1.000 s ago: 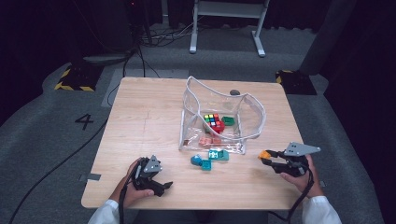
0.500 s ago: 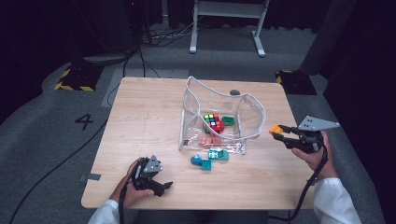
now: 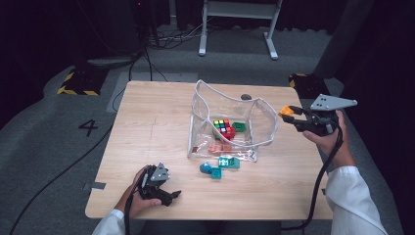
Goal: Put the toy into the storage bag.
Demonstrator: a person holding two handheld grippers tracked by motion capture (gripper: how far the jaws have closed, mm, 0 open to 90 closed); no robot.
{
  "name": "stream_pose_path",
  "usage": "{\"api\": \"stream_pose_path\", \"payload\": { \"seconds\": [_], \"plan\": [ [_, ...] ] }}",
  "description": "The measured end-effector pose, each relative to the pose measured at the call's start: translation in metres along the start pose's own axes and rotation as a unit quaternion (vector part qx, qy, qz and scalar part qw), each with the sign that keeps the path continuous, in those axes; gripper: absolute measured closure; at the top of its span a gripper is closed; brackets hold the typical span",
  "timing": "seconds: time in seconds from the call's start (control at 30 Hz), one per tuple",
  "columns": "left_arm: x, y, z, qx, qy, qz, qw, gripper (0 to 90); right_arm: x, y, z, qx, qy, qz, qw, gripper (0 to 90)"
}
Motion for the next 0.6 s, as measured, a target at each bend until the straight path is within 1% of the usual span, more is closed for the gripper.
{"api": "stream_pose_path", "payload": {
  "seconds": [0.07, 0.2, 0.27, 0.33, 0.37, 0.4, 0.43, 0.47, 0.6],
  "plan": [
    [0.0, 0.0, 0.0, 0.0, 0.0, 0.0, 1.0, 8.1, -0.005, 0.001, 0.007, 0.007, -0.011, -0.008, 0.9999, 59.2],
    [0.0, 0.0, 0.0, 0.0, 0.0, 0.0, 1.0, 8.1, -0.015, -0.002, 0.015, 0.017, -0.021, -0.005, 0.9996, 59.2],
    [0.0, 0.0, 0.0, 0.0, 0.0, 0.0, 1.0, 8.1, -0.021, -0.006, 0.02, 0.019, -0.02, 0.005, 0.9996, 59.2],
    [0.0, 0.0, 0.0, 0.0, 0.001, 0.0, 1.0, 8.1, -0.026, -0.01, 0.023, 0.026, -0.022, 0.011, 0.9994, 59.2],
    [0.0, 0.0, 0.0, 0.0, 0.001, 0.0, 1.0, 8.1, -0.03, -0.012, 0.024, 0.031, -0.022, 0.018, 0.9991, 59.2],
    [0.0, 0.0, 0.0, 0.0, 0.001, 0.0, 1.0, 8.1, -0.033, -0.014, 0.025, 0.029, -0.024, 0.022, 0.9991, 59.2],
    [0.0, 0.0, 0.0, 0.0, 0.0, 0.0, 1.0, 8.1, -0.036, -0.016, 0.026, 0.034, -0.027, 0.024, 0.9988, 59.2],
    [0.0, 0.0, 0.0, 0.0, 0.0, 0.0, 1.0, 8.1, -0.042, -0.021, 0.028, 0.04, -0.029, 0.033, 0.9982, 59.2],
    [0.0, 0.0, 0.0, 0.0, 0.0, 0.0, 1.0, 8.1, -0.055, -0.03, 0.031, 0.052, -0.039, 0.046, 0.9968, 59.2]
  ]
}}
Point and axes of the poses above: each handheld gripper's, and its own axes: x roughly backward along the jaws, z roughly out of its top, y roughly to its right, the point moved 7 cm from there along -x, roughly forward along the jaws, and after that the axes turned 6 degrees about -z, right-handed, at the moved point
